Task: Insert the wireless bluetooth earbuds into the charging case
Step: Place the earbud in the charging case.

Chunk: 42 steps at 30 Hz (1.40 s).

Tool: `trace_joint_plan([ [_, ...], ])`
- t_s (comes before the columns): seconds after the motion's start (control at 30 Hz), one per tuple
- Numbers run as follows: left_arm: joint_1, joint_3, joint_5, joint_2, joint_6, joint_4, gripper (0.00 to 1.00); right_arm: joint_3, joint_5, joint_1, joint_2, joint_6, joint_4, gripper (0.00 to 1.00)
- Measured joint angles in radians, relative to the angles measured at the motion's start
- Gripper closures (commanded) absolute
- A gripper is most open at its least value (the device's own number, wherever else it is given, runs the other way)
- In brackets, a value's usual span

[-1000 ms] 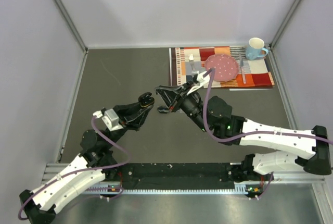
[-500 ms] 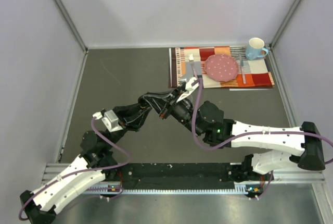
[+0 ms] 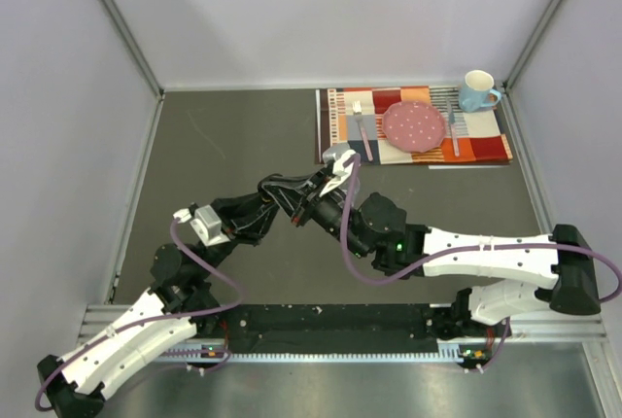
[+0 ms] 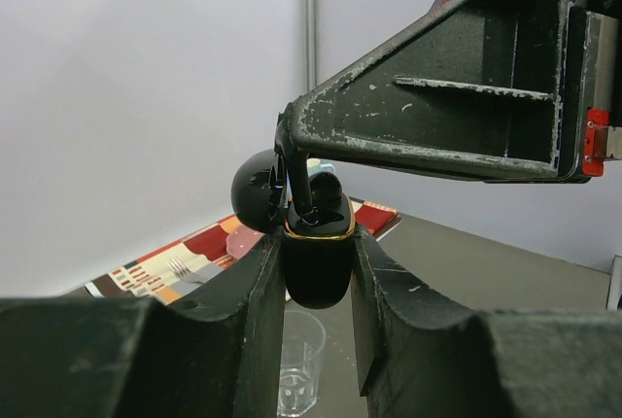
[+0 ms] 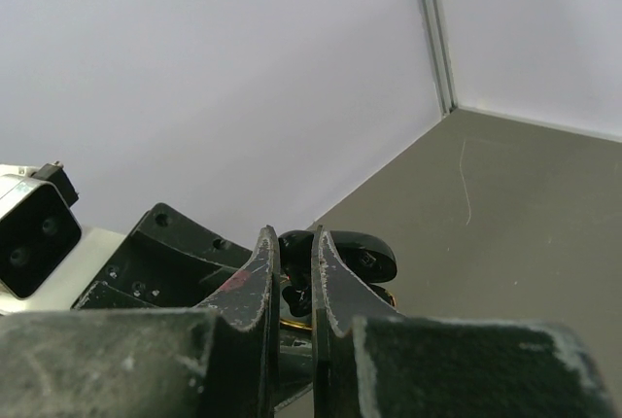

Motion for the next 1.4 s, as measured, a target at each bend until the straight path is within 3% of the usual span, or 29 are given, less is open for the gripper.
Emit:
trace_joint_plan([
  [1.4, 0.001, -0.019, -0.053, 0.016, -0.043, 0.074, 1.0, -0.001, 0.018, 0.005, 0.031, 0.073, 0.028, 1.0],
])
